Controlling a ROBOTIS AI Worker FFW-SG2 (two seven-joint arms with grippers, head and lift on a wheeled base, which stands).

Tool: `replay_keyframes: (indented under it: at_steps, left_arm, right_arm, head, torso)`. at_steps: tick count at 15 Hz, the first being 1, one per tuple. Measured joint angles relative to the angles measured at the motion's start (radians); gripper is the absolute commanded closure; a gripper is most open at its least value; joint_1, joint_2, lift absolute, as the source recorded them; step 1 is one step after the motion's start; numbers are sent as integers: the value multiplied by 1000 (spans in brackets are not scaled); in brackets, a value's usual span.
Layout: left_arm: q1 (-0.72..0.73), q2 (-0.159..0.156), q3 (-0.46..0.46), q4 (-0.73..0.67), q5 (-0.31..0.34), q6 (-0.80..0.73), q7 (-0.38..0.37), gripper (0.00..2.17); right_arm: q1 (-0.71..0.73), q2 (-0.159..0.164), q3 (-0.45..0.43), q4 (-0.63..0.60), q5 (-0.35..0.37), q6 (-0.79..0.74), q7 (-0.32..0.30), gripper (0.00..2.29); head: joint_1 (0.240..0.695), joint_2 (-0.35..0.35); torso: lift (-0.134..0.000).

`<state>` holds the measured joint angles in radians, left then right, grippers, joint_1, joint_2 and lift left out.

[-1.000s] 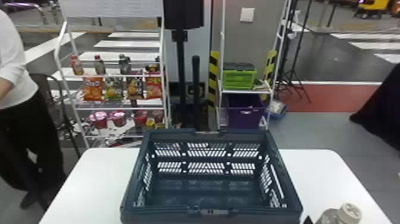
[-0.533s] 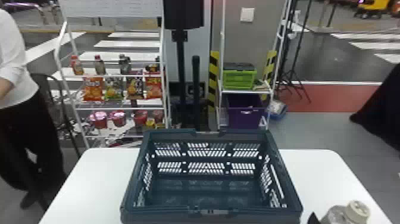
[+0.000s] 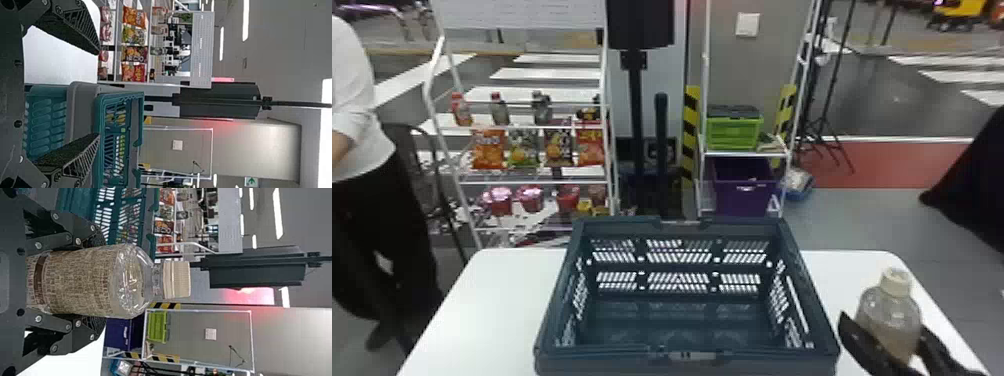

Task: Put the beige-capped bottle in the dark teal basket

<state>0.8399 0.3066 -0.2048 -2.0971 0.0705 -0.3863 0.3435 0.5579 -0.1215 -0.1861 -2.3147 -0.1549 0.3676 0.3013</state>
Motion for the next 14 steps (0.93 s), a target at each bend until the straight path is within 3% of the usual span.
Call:
replay_keyframes:
  at_steps: [5,9,12,14]
  left_arm:
    - [6,1,5,1,3,-16,1,147]
    - [3,2,7,5,6,-18,0,147]
    - [3,2,7,9,8,-20,1,147]
    - [5,2,9,13,10,-26,3,147]
  right_arm:
    - [-230,-36,44,-78,45,430,68,2233]
    - [-458,-82,193,-65,128,812,106,2229]
    - [-594,-85,318,18,171,905,105,2233]
    - [-659,-65,372,100,182,919,105,2233]
  head:
    - [499,0]
    - [499,0]
    - [499,0]
    - [499,0]
  torso:
    - [0]
    - [0]
    - [0]
    - [0]
